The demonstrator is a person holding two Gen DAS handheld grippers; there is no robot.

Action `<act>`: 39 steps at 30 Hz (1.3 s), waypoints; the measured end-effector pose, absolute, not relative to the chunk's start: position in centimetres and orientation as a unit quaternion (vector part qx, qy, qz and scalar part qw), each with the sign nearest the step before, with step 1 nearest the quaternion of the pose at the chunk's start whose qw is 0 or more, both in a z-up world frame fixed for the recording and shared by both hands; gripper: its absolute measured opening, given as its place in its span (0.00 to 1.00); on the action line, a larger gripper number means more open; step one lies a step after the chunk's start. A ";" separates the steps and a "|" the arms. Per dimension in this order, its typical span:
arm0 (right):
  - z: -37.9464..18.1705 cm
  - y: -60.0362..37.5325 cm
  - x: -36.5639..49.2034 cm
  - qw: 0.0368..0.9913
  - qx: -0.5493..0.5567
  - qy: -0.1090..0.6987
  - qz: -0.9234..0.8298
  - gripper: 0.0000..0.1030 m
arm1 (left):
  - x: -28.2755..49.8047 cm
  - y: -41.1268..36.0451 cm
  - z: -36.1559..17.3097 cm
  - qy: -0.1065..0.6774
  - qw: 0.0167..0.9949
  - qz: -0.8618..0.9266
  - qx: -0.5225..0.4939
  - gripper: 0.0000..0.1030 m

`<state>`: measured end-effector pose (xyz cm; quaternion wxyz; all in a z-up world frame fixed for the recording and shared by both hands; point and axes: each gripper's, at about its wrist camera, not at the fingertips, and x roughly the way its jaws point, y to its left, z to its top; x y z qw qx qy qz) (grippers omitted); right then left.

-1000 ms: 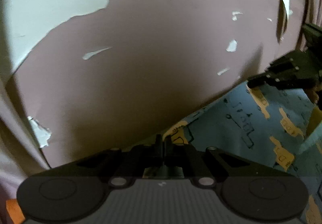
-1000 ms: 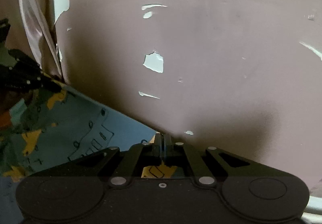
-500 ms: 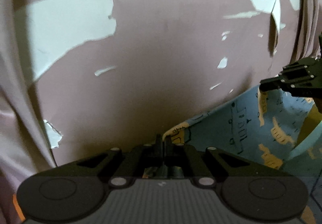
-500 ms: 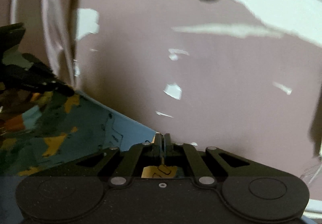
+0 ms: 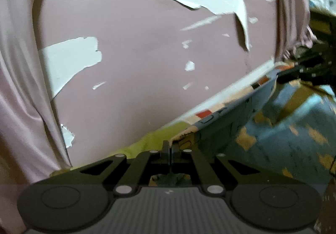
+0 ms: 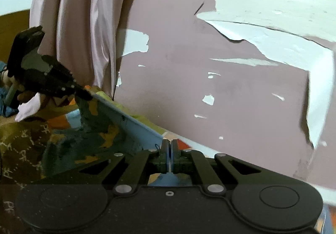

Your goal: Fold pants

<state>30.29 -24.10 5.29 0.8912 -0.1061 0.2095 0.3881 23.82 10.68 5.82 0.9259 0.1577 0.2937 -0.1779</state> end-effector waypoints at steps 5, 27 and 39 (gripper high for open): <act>2.9 -25.3 26.2 0.902 -0.039 0.219 0.370 0.00 | 20.1 9.9 5.2 0.296 0.922 -0.167 0.186 0.01; -3.1 -23.6 16.9 0.904 -0.092 0.235 0.346 0.00 | 13.4 9.7 -0.7 0.336 0.881 -0.197 0.267 0.01; -4.7 -23.5 15.6 0.883 -0.129 0.259 0.369 0.00 | 13.2 9.3 -1.7 0.365 0.860 -0.207 0.290 0.01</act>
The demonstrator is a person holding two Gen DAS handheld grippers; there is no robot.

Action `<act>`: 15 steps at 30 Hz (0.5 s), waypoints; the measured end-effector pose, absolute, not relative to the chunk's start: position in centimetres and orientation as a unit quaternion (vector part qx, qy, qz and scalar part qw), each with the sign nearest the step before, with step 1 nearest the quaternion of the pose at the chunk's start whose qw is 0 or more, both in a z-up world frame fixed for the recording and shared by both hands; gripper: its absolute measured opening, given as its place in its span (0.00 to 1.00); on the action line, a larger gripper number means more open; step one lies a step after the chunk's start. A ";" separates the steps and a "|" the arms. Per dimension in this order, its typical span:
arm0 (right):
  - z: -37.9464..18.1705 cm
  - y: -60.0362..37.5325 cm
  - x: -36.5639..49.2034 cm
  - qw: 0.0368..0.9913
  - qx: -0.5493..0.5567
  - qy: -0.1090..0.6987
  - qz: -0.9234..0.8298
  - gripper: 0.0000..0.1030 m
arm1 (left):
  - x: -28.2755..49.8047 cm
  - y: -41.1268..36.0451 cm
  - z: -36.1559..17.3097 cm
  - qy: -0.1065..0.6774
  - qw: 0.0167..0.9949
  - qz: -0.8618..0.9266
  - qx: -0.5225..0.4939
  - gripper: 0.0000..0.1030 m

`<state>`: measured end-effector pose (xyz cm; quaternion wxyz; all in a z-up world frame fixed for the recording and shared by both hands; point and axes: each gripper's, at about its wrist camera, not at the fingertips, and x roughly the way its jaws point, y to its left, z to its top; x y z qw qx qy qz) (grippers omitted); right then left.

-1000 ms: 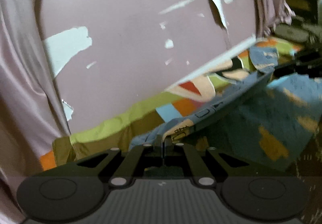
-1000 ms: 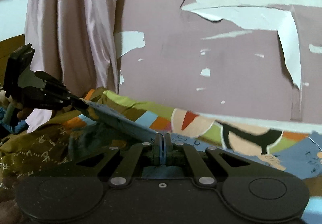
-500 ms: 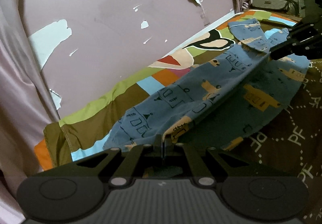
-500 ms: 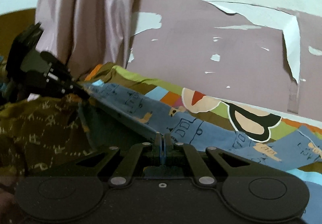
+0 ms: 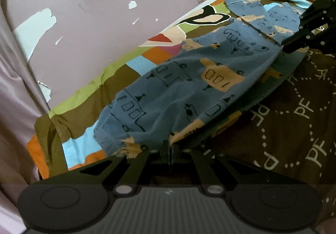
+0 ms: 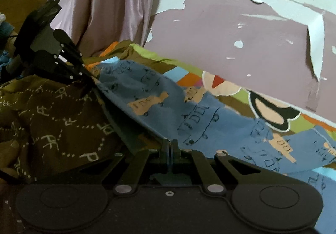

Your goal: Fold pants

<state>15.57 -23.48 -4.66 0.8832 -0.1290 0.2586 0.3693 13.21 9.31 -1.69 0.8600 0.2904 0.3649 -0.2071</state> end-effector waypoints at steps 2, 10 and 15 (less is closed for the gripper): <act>-4.6 -23.8 15.6 0.884 -0.123 0.259 0.371 0.00 | 13.2 9.4 -1.5 0.365 0.860 -0.207 0.289 0.01; -4.7 -23.8 14.8 0.869 -0.161 0.252 0.393 0.00 | 13.1 9.4 -1.7 0.374 0.854 -0.208 0.296 0.01; -4.7 -23.7 14.7 0.864 -0.169 0.253 0.402 0.00 | 12.8 9.3 -1.9 0.377 0.851 -0.206 0.302 0.01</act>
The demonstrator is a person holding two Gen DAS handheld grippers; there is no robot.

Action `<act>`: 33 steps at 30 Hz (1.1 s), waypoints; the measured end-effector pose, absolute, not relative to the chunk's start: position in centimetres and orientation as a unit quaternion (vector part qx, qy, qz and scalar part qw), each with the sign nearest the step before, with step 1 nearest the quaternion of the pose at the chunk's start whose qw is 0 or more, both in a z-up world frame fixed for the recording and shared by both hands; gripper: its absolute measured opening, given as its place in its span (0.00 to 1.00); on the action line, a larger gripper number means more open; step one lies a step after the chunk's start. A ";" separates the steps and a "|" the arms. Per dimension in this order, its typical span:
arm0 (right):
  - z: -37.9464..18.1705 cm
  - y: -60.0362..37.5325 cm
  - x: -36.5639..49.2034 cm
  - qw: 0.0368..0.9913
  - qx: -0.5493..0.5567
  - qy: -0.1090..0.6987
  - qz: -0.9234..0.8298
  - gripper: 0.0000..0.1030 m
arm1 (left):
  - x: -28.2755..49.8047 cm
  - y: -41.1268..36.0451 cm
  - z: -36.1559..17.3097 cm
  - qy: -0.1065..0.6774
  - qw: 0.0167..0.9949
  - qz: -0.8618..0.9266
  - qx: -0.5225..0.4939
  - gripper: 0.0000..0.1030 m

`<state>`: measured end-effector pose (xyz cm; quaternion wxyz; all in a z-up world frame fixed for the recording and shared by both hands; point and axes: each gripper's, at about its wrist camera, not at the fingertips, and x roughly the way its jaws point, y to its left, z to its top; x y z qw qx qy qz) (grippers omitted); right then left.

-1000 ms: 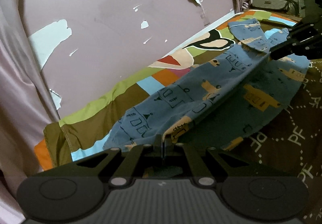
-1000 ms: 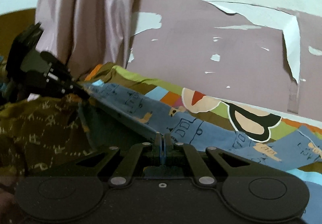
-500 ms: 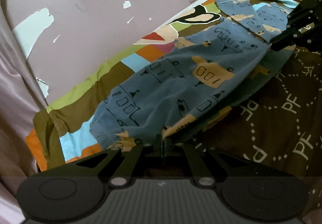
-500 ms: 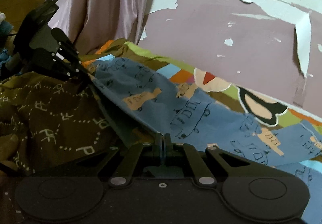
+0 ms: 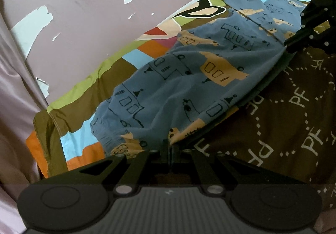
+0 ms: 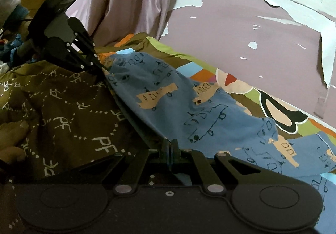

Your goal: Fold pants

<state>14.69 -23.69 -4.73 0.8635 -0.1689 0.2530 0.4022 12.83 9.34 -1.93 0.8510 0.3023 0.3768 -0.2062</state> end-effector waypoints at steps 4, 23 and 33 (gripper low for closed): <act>-5.4 -23.6 15.2 0.857 -0.173 0.269 0.405 0.00 | 13.2 9.4 -2.3 0.389 0.848 -0.203 0.295 0.05; -3.3 -27.2 14.3 0.899 -0.117 0.329 0.263 0.93 | 11.5 5.6 -0.1 0.367 0.905 -0.189 0.100 0.97; -0.8 -33.7 14.8 0.911 -0.062 0.391 0.117 0.99 | 14.3 -1.8 -0.1 0.350 0.893 -0.280 0.040 1.00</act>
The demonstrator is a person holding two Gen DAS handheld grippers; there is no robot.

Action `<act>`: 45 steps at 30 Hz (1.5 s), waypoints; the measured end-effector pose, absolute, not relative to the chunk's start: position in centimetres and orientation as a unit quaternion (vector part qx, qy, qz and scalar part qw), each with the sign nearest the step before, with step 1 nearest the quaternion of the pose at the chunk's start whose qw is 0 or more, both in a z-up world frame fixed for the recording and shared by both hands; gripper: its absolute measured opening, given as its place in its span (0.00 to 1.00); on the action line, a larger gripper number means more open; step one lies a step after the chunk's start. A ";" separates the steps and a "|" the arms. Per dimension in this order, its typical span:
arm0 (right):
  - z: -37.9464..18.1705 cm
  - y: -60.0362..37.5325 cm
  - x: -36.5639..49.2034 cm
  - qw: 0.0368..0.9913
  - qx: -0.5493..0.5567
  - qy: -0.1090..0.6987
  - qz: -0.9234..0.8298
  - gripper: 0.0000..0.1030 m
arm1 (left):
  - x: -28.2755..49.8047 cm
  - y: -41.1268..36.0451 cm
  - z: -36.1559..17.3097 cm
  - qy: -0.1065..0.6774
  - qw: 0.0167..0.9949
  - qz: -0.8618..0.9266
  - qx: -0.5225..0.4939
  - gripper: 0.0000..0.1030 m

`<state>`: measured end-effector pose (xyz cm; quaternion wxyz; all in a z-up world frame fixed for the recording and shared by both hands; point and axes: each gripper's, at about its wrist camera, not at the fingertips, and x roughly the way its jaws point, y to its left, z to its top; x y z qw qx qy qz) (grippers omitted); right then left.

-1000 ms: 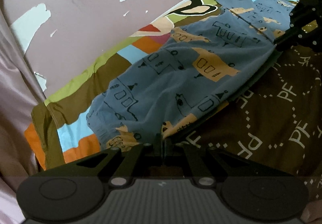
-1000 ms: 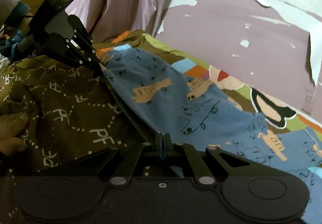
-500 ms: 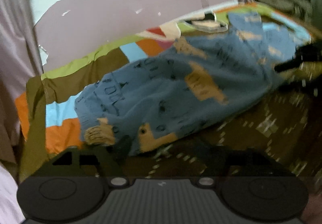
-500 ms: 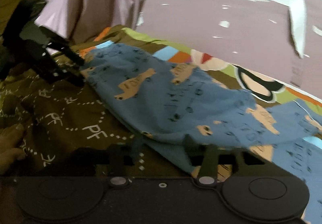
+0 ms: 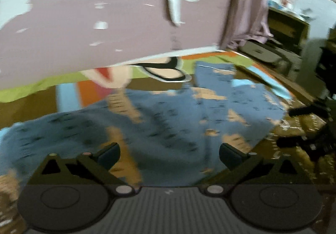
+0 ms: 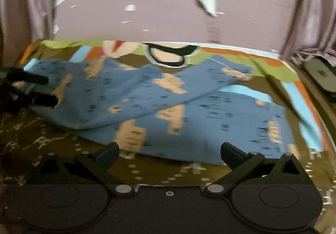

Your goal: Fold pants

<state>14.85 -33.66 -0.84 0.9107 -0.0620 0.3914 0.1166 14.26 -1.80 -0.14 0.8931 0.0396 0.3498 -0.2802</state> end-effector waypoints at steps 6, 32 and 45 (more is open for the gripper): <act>-0.4 -37.6 18.0 0.901 -0.075 0.412 0.111 0.99 | 15.6 -7.3 -1.2 0.347 0.866 -0.353 0.075 1.00; -2.9 -32.8 45.4 0.833 0.004 0.547 0.084 0.60 | 22.9 -9.4 -4.8 0.419 0.835 -0.340 -0.104 0.65; -3.9 -34.2 45.8 0.827 0.014 0.557 0.076 0.50 | 24.4 -9.2 -5.0 0.419 0.846 -0.310 -0.115 0.64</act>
